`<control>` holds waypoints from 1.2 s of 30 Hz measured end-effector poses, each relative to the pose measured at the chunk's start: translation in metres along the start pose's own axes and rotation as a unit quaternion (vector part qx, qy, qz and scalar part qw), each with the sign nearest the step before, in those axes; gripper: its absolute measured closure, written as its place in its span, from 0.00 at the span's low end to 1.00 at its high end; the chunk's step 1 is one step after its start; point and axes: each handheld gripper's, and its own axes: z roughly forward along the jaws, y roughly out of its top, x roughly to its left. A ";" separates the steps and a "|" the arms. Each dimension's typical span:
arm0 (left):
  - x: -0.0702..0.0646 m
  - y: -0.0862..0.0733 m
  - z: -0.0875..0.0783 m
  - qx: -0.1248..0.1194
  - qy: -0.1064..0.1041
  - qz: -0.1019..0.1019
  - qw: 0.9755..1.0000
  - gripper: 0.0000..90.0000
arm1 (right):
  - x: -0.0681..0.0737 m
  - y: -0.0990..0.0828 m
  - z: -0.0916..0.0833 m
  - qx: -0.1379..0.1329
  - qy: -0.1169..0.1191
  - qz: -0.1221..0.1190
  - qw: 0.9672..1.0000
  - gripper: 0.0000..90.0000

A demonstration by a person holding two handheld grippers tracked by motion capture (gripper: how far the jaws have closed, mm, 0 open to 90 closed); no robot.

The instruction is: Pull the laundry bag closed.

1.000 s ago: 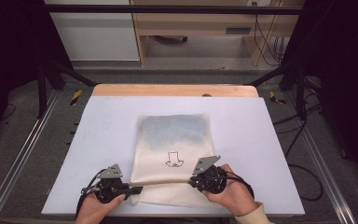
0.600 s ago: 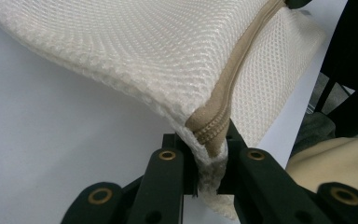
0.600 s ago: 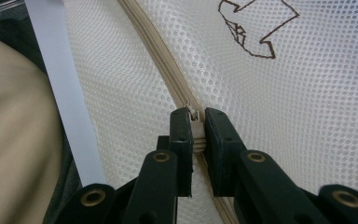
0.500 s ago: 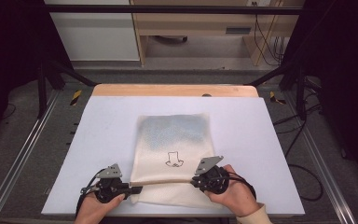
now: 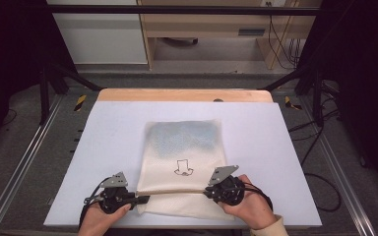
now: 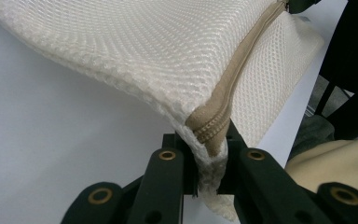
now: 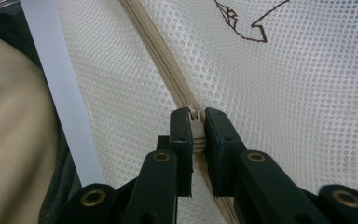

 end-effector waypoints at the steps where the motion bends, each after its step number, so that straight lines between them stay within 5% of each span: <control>1: 0.000 0.000 0.000 0.000 0.000 0.000 1.000 0.92 | 0.000 -0.001 0.000 -0.002 0.000 0.001 1.000 0.91; 36: 0.001 0.001 -0.003 -0.002 0.006 0.002 1.000 0.92 | -0.007 -0.022 -0.013 -0.009 -0.017 0.026 0.999 0.91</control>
